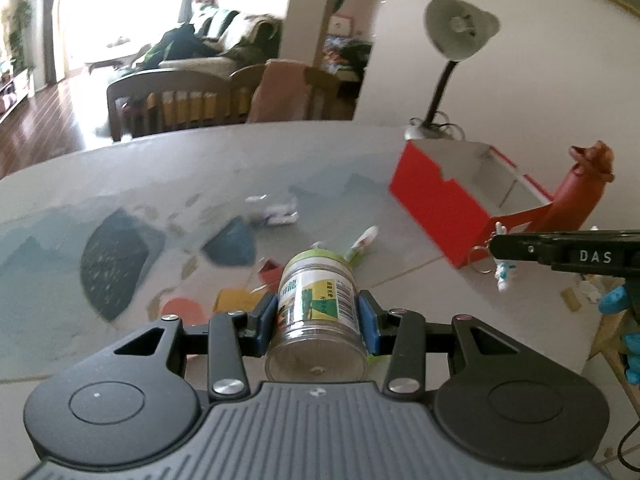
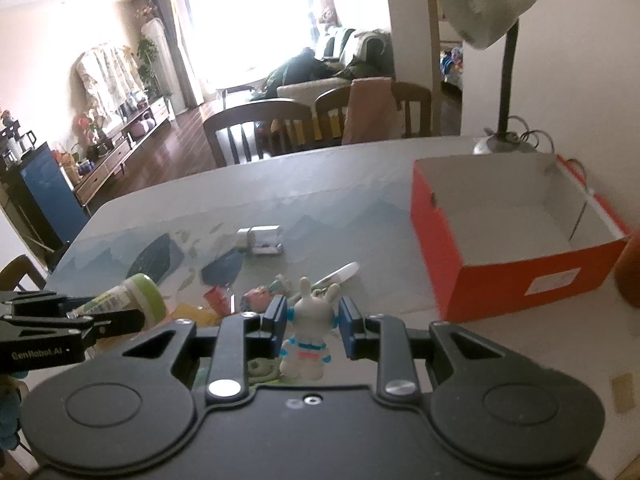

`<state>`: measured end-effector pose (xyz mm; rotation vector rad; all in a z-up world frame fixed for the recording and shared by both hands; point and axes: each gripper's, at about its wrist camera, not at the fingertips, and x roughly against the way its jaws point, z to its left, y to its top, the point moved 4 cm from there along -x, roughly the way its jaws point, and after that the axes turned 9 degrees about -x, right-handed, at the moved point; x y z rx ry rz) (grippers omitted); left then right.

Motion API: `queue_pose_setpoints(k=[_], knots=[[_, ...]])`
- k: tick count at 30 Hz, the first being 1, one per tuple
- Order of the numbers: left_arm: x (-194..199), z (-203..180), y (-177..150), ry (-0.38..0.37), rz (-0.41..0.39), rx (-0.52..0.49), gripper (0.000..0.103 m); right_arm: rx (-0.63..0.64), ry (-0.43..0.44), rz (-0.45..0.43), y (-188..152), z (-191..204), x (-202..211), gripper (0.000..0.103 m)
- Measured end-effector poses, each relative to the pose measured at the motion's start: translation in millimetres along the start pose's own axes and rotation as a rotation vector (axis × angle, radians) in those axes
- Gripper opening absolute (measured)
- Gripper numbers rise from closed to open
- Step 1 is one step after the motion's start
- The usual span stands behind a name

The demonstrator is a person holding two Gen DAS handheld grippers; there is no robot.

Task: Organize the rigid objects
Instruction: 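Carry the jar and bunny keychain with both tools over the red shoebox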

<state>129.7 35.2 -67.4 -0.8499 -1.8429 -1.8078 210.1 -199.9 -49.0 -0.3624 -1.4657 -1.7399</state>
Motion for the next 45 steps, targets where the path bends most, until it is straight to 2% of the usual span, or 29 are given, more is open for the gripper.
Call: queue_pose_setpoints(k=[10,25,34,45], knots=[[-27,-47,55,-0.045,-0.039,-0.055,0.042,0.002,-0.038,-0.030,38,-51,2,0.027],[-122,-136,138,-0.060,-0.039,-0.095,0.042,0.052,-0.062,-0.003,101,-152,-34,0.027],[-190,-182,180,-0.063,0.001,-0.122,0.042,0.061,-0.110,0.042,126,-207,-74,0.027],[-281,-215,202,-0.062,0.106,-0.167,0.042,0.035,-0.151,0.137,123,-255,-118,0.027]])
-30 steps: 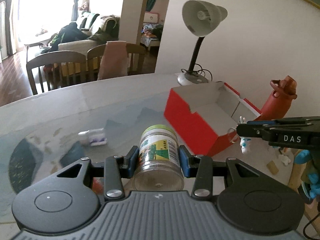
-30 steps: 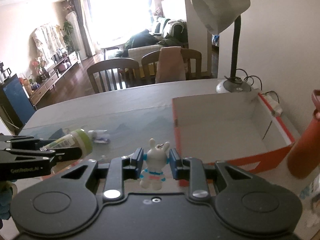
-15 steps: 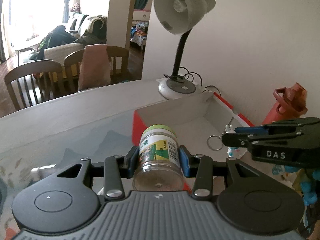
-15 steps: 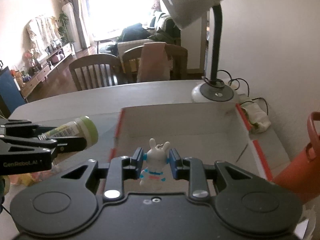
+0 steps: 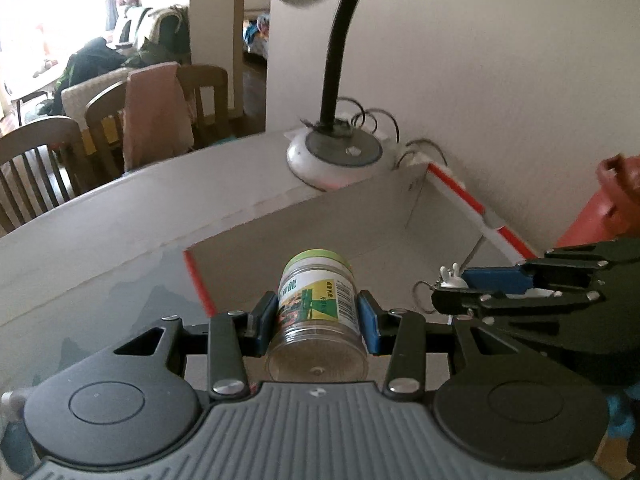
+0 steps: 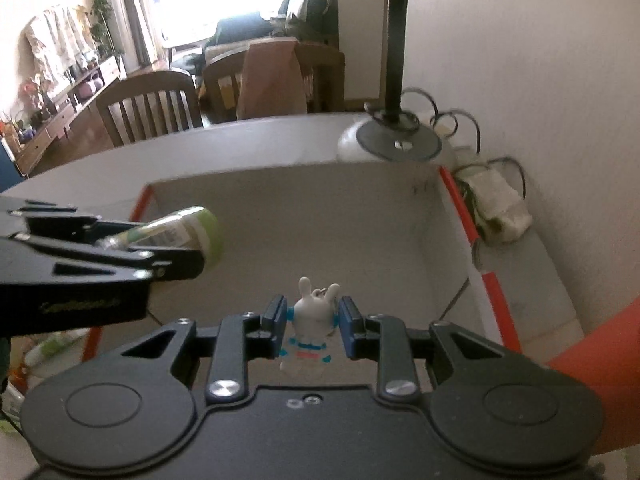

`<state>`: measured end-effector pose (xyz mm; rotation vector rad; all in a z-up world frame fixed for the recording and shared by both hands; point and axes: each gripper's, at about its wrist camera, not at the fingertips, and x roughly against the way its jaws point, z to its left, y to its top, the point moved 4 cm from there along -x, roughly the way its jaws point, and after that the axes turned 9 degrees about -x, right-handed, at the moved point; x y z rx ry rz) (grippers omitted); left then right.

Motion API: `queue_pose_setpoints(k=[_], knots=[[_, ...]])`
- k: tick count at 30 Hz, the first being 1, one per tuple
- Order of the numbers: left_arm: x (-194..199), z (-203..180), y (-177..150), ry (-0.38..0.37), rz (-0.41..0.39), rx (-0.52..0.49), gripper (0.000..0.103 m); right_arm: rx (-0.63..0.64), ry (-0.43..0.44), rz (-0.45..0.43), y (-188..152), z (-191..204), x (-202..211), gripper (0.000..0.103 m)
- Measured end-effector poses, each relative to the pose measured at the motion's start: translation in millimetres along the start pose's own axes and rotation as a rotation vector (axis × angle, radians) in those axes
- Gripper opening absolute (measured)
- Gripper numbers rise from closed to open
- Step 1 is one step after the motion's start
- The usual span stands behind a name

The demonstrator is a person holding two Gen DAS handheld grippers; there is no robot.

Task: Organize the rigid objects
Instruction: 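Carry the jar and bunny keychain with both tools over the red shoebox, then open both tools to drop the jar and keychain into the shoebox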

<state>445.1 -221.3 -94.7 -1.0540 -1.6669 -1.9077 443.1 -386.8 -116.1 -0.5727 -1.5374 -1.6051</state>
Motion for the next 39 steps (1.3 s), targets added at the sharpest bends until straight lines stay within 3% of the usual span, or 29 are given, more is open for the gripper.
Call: queue_pose_setpoints(k=[12,22,30,39], knots=[[-78,-14,-4,-0.033,0.213,0.020,0.042,0.038,-0.012,0.152,-22,-14,-44,0.026],[-106,-23,-16,-0.058,0.353,0.021,0.042,0.055,0.016,0.224,-26,-18,-46,0.027],[-108,-25,-17,-0.055,0.366,0.023,0.042,0.045,0.021,0.235,-31,-23,-44,0.031],[-87,-26,-18,-0.046,0.317,0.013,0.044,0.022,0.046,0.201,-26,-19,-31,0.038]])
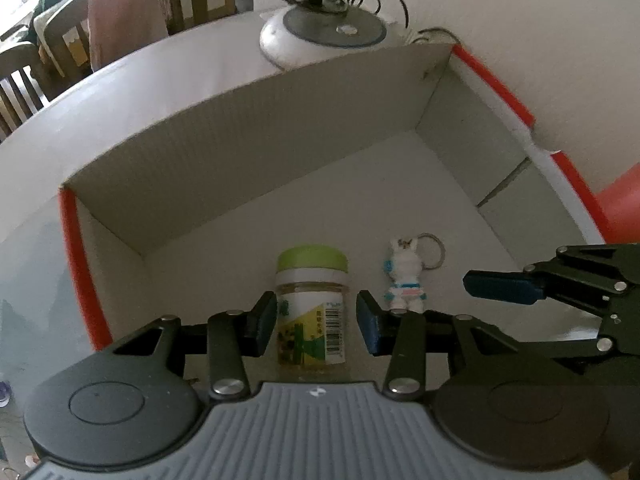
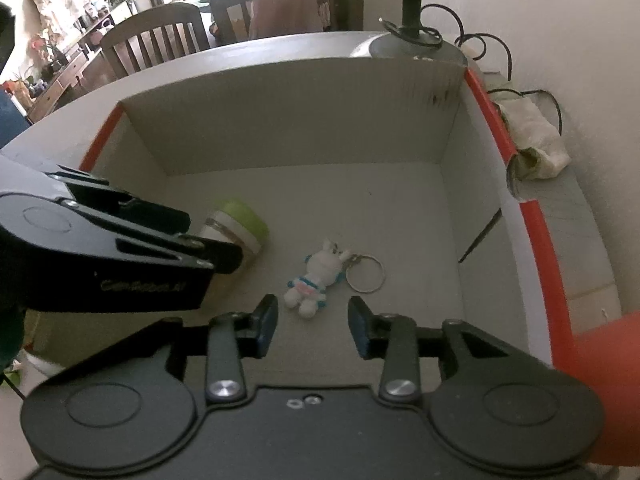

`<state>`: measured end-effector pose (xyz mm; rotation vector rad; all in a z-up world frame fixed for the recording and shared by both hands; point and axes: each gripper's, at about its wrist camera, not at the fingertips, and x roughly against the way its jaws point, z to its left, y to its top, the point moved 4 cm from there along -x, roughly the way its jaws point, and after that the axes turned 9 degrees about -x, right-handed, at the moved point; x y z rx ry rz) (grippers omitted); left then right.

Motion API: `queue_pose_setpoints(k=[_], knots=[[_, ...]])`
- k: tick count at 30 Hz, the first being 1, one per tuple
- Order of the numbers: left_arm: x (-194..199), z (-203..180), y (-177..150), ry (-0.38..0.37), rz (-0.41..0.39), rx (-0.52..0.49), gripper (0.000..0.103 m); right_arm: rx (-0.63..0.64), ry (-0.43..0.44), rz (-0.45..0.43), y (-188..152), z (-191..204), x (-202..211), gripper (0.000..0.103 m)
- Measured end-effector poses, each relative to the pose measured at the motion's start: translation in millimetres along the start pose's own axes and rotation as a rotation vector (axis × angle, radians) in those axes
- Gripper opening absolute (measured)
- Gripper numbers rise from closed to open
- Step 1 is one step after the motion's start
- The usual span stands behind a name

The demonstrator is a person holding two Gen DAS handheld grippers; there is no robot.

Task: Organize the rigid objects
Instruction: 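Open both tools to drop the jar and keychain into the shoebox, then withdraw both tools from the shoebox back over the table items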

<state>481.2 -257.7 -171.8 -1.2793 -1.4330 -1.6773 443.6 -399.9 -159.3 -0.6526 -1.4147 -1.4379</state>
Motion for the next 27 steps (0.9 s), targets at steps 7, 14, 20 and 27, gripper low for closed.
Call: queue_pose_setpoints(k=[7,14,20,27], knots=[[27,-1,-3,0.012,-0.051,0.019,0.047,-0.001,0.031,-0.042,4,6,18,0.041],[65,1,-14,0.046,-0.134,0.041,0.047,-0.011,0.074,-0.091,7,19,40,0.054],[97,7,-28,0.064,-0.198,0.062,0.047,0.009,0.090,-0.127,-1,38,61,0.060],[134,16,-52,0.069,-0.270,0.071,0.047,0.013,0.104,-0.174,-13,61,84,0.069]])
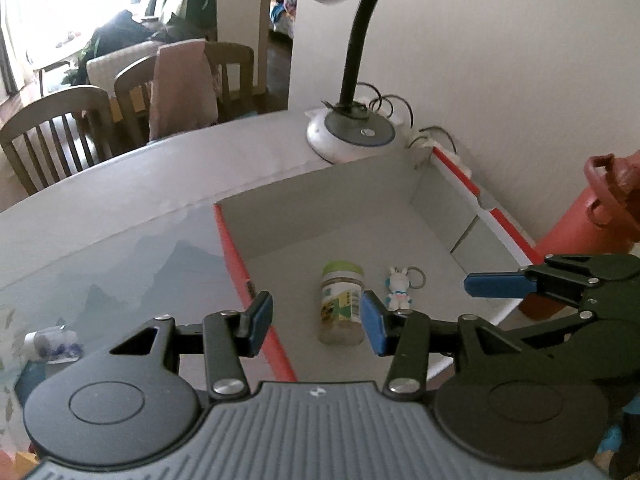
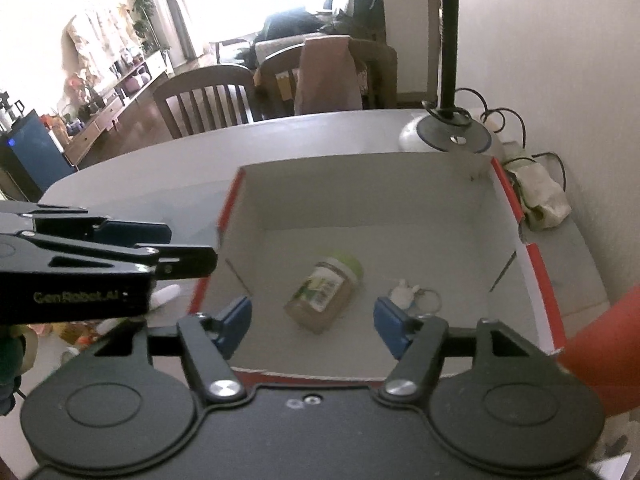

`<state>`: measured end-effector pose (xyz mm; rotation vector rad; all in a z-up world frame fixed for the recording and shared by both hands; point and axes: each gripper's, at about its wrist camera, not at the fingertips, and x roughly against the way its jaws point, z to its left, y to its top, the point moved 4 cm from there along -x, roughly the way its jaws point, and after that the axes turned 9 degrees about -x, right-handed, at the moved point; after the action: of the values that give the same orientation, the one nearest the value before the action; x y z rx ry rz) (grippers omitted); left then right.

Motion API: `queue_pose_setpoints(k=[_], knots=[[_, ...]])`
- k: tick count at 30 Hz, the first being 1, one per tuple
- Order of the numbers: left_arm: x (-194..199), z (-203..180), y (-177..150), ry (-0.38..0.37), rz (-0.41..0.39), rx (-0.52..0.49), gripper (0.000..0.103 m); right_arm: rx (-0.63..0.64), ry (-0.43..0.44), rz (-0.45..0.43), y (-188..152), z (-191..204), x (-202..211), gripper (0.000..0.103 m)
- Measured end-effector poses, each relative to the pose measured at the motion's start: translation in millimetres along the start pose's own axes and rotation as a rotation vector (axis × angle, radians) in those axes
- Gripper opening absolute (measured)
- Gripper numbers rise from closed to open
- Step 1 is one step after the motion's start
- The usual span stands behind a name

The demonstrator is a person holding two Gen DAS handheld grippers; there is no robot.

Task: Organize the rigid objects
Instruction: 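Withdraw both tools from the shoebox back over the table items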

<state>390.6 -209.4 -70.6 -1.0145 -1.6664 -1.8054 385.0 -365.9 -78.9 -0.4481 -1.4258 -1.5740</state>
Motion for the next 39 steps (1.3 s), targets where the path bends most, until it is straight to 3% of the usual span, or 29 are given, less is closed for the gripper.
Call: queue_pose_setpoints(k=[6,9,17,22,33,35,39], knots=[[37,16,-18,-0.001,-0.051,0.011,0.047,0.010,0.019,-0.038,-11,30,18,0.076],[53,22,-28,0.000,-0.071,0.005,0.059,0.016,0.026,-0.054,-19,48,25,0.077],[97,47,-62,-0.007,-0.106,0.006,0.059,0.022,0.049,-0.081,-41,96,36,0.084],[121,65,-84,-0.002,-0.127,0.012,0.065,0.020,0.063,-0.096,-55,125,38,0.089],[156,108,-132,0.006,-0.148,0.031,0.073,0.035,0.086,-0.128,-88,187,35,0.097],[161,119,-142,0.012,-0.155,0.042,0.080,0.038,0.088,-0.129,-93,195,33,0.097],[170,144,-160,0.027,-0.163,0.064,0.080,0.039,0.091,-0.120,-103,211,25,0.097]])
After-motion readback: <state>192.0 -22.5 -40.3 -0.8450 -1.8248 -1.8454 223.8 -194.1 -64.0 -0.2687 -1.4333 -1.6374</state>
